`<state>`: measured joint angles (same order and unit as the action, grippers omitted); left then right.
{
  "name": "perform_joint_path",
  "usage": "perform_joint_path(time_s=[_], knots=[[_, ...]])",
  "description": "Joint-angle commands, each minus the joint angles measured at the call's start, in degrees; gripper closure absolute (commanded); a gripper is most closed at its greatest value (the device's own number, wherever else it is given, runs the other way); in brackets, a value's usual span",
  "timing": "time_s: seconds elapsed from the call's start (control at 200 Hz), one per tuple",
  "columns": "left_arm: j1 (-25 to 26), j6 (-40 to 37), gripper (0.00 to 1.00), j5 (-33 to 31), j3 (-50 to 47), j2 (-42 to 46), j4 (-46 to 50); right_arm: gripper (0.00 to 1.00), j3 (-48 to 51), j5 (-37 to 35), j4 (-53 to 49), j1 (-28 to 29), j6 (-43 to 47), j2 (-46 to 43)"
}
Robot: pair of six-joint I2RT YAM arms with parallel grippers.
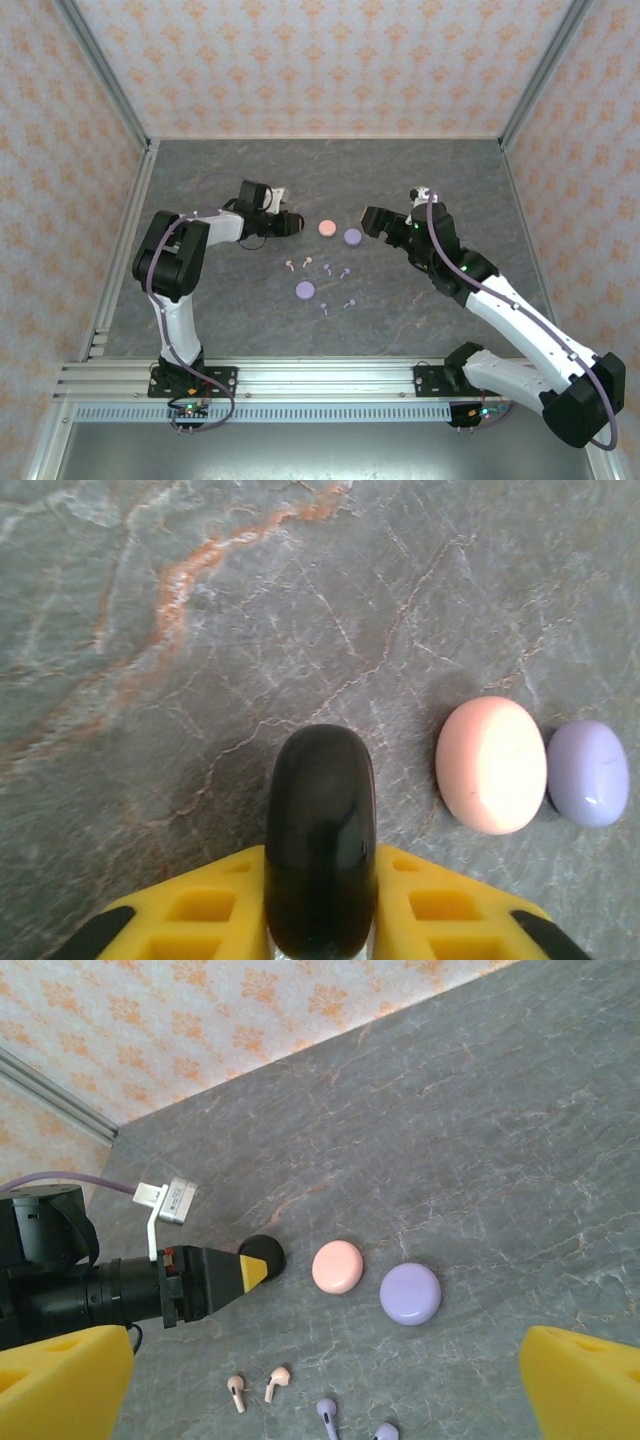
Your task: Insert the wireless bluetooth earbuds into the charging case
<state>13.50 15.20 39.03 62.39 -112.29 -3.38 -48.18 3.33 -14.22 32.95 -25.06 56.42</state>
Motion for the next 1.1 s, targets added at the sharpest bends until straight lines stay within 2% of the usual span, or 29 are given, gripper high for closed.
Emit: perform_joint_path(time_s=[0.0, 0.225, 0.48, 0.641, 0.851, 0.976, 1.091], knots=[[-0.22, -0.34, 0.69, 0.14, 1.9, -0.74, 2.99, 0.01, -2.24, -2.32, -3.58, -0.17, 1.92, -0.3], [-0.21, -2.38, 0.46, -4.54, 1.53, 2.51, 6.1, 0.01, -3.94, -1.02, -7.35, -0.17, 4.87, 0.37], [-1.28, -1.02, 0.31, -8.36, -2.52, 16.04, 5.58, 0.0, -8.36, 5.02, -14.57, 1.35, 9.59, 6.22], [-1.93, 0.38, 0.21, -11.82, -6.77, 26.82, 4.7, 0.04, -10.85, 4.95, -17.65, 7.14, 12.75, 11.05], [-4.06, 3.73, 0.07, -19.45, -13.4, 41.26, 4.58, 0.11, -17.17, 3.3, -22.67, 15.95, 17.94, 24.09], [-6.46, 5.48, 0.02, -24.2, -16.54, 49.06, 6.75, 0.13, -23.95, 1.48, -28.65, 20.94, 23.7, 33.52], [-7.89, 5.15, 0.0, -27.79, -17.99, 55.02, 10.31, 0.15, -29.23, 1.16, -33.06, 23.25, 29.56, 40.63]])
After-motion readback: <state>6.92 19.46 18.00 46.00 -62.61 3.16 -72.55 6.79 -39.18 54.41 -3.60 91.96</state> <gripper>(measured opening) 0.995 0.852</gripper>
